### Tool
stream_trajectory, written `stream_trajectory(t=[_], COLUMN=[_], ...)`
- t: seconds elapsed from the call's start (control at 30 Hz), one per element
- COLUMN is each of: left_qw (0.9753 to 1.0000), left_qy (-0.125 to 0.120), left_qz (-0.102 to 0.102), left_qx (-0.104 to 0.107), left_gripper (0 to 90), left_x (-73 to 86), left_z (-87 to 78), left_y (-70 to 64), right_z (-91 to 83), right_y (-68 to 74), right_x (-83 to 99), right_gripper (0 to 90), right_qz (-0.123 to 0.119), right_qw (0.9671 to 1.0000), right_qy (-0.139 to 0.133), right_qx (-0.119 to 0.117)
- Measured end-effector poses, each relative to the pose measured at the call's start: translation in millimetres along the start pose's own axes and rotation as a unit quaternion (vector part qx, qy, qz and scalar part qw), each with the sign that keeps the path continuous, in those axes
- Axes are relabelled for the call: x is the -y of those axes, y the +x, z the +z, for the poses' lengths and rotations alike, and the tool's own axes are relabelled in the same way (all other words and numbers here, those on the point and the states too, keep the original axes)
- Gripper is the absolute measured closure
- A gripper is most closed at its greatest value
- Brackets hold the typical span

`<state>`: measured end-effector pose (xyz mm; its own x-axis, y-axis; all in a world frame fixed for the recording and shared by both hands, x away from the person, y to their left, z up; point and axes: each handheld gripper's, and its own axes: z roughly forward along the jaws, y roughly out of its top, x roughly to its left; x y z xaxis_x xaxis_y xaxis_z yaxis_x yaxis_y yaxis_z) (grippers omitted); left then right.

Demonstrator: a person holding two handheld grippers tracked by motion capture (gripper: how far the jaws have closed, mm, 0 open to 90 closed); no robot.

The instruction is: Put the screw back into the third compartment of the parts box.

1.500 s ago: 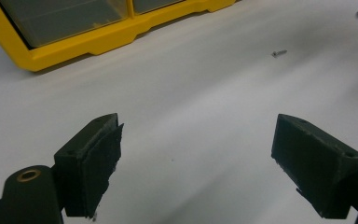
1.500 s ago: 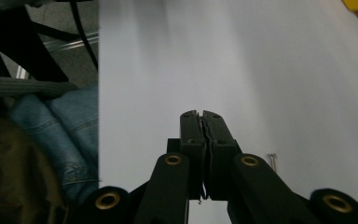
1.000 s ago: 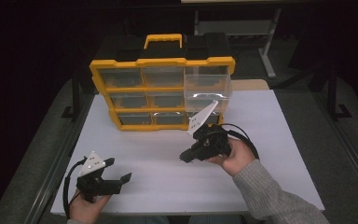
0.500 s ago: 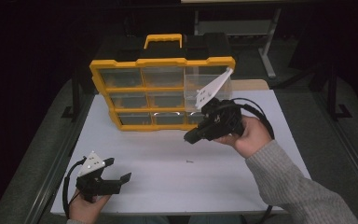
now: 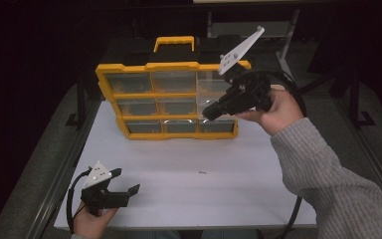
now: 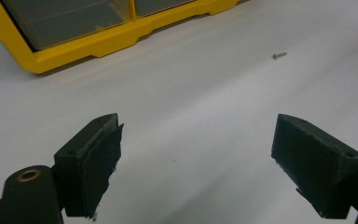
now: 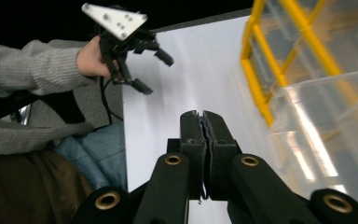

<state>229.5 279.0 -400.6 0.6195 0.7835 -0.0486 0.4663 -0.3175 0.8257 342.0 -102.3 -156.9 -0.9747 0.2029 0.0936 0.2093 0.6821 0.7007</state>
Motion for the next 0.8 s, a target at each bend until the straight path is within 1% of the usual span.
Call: stream_trajectory(t=[0.1, 0.17, 0.2, 0.23, 0.33, 0.4, 0.47, 0.5, 0.53, 0.57, 0.6, 0.63, 0.73, 0.8], left_qw=[1.0, 1.0, 1.0, 1.0, 1.0, 1.0, 1.0, 1.0, 1.0, 1.0, 1.0, 1.0, 1.0, 1.0], left_qy=[0.001, 0.001, 0.003, -0.002, -0.002, -0.001, 0.0, 0.003, -0.002, -0.002, -0.001, -0.002, -0.002, -0.002], left_qz=[0.0, -0.001, 0.001, -0.005, -0.003, -0.004, -0.002, 0.004, -0.002, -0.003, -0.002, 0.004, 0.003, 0.003], left_qx=[0.0, 0.0, 0.0, 0.001, 0.0, 0.001, 0.001, 0.0, 0.001, 0.002, 0.002, 0.001, 0.002, 0.002], left_gripper=[15.5, 15.6, 15.6, 15.6, 15.6, 15.6, 15.6, 15.6, 15.6, 15.6, 15.6, 15.6, 15.6, 15.6], left_x=[0.1, 0.0, -0.1, 0.1, 0.2, 0.3, 0.3, 0.1, 0.1, 0.1, 0.0, -0.3, -0.2, -0.1], left_z=[-0.3, -0.2, -0.2, 0.6, 0.7, 1.0, 0.9, 0.6, 1.2, 1.0, 1.0, 0.8, 0.4, 0.1], left_y=[0.2, 0.1, 0.4, -0.4, -0.4, -0.4, -0.2, 0.2, -0.9, -1.1, -1.0, -0.4, -0.3, 0.4], right_z=[-7.3, -12.3, -14.8, -16.9, -19.8, -19.2, -17.8, -16.3, -14.4, -12.3, -10.3, -8.3, -3.2, 0.1], right_y=[-10.6, -16.9, -19.4, -22.9, -34.2, -41.3, -47.1, -49.8, -52.8, -55.5, -57.5, -59.8, -65.0, -68.2], right_x=[-5.2, -8.8, -10.3, -11.4, -12.5, -11.8, -10.9, -10.5, -10.0, -9.7, -9.6, -9.5, -9.2, -8.2], right_gripper=[86.9, 86.9, 86.8, 86.8, 86.8, 86.8, 86.8, 86.7, 86.7, 86.7, 86.6, 86.6, 86.4, 86.3], right_qz=[0.003, 0.01, 0.019, 0.022, 0.035, 0.037, 0.048, 0.053, 0.055, 0.055, 0.057, 0.055, 0.064, 0.07], right_qw=[0.9999, 0.9997, 0.9995, 0.9994, 0.9986, 0.9982, 0.9975, 0.9971, 0.9968, 0.9967, 0.9965, 0.9963, 0.9955, 0.9952], right_qy=[-0.003, -0.002, -0.002, -0.004, -0.003, 0.0, 0.002, 0.006, 0.012, 0.015, 0.017, 0.021, 0.03, 0.032], right_qx=[0.012, 0.021, 0.025, 0.028, 0.04, 0.047, 0.051, 0.053, 0.056, 0.058, 0.059, 0.062, 0.064, 0.06])
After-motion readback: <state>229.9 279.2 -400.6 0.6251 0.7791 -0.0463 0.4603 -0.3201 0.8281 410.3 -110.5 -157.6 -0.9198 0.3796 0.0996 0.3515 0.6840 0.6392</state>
